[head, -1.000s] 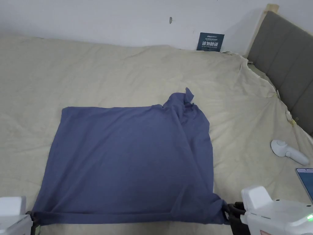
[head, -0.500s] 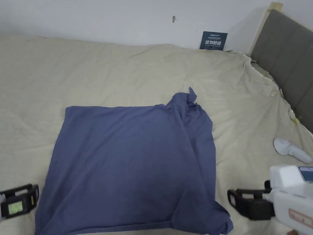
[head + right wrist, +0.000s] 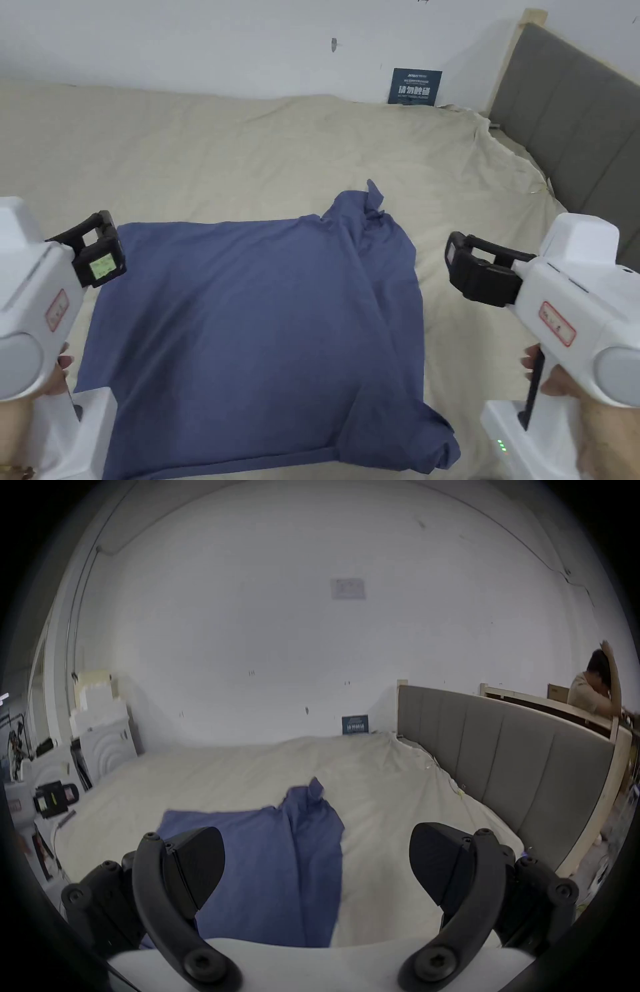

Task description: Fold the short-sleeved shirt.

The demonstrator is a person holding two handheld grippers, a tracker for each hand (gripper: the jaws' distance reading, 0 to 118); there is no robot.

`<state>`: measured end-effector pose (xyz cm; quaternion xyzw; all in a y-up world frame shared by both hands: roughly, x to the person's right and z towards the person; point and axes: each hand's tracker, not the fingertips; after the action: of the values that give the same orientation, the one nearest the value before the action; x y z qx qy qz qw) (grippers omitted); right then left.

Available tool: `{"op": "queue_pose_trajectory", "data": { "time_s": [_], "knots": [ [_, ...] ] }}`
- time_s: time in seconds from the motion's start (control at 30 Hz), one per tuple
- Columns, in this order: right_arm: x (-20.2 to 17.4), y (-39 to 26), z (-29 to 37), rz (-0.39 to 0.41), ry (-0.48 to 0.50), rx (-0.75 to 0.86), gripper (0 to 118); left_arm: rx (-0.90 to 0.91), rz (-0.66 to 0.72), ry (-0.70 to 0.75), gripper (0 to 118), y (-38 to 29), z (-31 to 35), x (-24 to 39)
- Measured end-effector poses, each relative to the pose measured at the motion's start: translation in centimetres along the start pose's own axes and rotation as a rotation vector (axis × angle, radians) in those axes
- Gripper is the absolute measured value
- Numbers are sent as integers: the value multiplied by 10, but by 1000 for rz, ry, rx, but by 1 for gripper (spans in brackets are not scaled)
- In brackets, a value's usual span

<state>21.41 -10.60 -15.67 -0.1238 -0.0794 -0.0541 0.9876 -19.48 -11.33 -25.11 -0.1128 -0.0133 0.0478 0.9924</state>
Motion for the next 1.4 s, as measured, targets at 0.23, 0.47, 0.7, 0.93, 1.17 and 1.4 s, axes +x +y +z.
{"op": "queue_pose_trajectory", "data": {
  "time_s": [0.23,0.47,0.7,0.93,1.17,1.4],
  "knots": [
    [-26,-12,13,22,-13,54,24,26,-79,-23,7,-15,6,14],
    [-24,-20,10,-21,-17,34,0,-29,-104,-58,0,-30,8,16],
    [-24,-22,11,4,-14,34,0,-65,-94,-79,0,-34,6,19],
    [-18,-26,5,-27,-9,18,0,-112,-92,-98,0,-28,-11,15],
    [-17,-25,-6,-18,1,4,0,-246,-40,-140,70,6,-77,-3],
    [-21,-18,-22,-48,5,-18,0,-343,8,-132,118,35,-164,-19]
  ]
}}
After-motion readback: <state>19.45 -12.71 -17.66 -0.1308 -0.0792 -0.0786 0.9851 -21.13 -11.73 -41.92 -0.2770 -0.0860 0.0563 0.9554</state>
